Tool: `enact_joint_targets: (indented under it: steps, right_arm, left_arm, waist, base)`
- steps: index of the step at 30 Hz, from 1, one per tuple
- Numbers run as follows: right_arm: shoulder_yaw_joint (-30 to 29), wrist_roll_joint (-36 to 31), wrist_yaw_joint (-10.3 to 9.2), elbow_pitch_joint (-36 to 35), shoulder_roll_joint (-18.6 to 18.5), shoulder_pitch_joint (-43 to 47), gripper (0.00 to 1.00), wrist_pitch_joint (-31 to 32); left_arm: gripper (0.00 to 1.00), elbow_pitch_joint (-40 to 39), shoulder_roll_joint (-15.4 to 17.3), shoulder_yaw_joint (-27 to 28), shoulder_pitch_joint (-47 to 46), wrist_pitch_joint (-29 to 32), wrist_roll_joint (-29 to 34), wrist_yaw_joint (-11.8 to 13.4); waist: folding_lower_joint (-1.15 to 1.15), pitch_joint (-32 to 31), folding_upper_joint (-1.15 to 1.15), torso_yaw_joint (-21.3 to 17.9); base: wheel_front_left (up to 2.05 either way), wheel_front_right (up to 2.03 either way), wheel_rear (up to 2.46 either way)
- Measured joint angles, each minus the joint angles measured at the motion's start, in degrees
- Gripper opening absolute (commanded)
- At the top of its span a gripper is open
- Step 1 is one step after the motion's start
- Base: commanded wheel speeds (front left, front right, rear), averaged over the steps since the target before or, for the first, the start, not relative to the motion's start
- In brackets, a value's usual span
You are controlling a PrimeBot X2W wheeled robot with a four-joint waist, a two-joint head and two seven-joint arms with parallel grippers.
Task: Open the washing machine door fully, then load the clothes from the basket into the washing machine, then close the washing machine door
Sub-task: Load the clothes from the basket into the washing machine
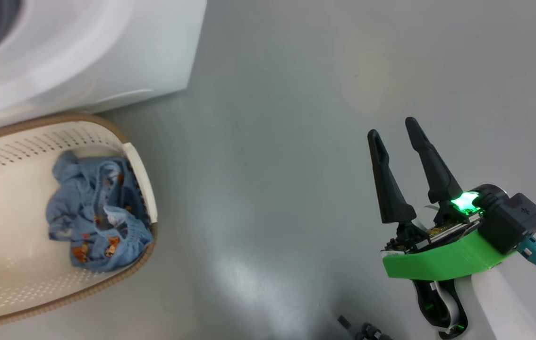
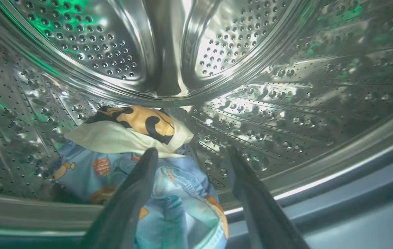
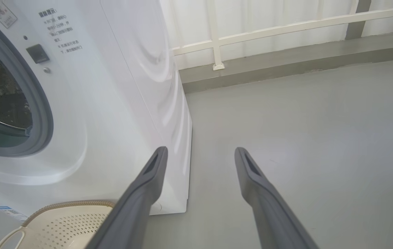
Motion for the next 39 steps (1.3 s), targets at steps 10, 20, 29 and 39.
enact_joint_targets:
  steps: [10,20,29,39]
  right_arm:
    - [-0.73,-1.46,0.0,3.15,-0.02,-1.09,1.0,-0.01]
    - [-2.37,-2.99,0.0,7.17,-0.05,-1.03,1.0,-0.01]
    - [-3.89,-3.79,0.0,10.27,-0.11,-0.76,1.0,0.0]
    - [-4.41,-4.05,0.0,12.65,-0.14,0.59,1.0,0.0]
  left_arm:
    - [1.0,-3.37,-3.3,-2.37,10.71,-9.33,-1.1,0.0]
    - [1.0,-7.36,-10.1,11.79,24.94,-9.91,11.22,0.0]
    - [1.0,-12.45,-18.44,25.03,40.43,-9.91,21.6,-0.01]
    - [1.0,-19.01,-24.54,34.2,54.28,-9.91,31.07,0.0]
  waist:
    - [0.0,-5.5,0.0,2.27]
    - [0.0,-13.32,0.0,5.35]
    - [0.0,-19.75,0.0,7.78]
    - [0.0,-26.13,0.0,10.0]
  base:
    - [0.0,0.0,0.0]
    - [0.0,0.0,0.0]
    - [0.0,0.0,0.0]
    - [0.0,0.0,0.0]
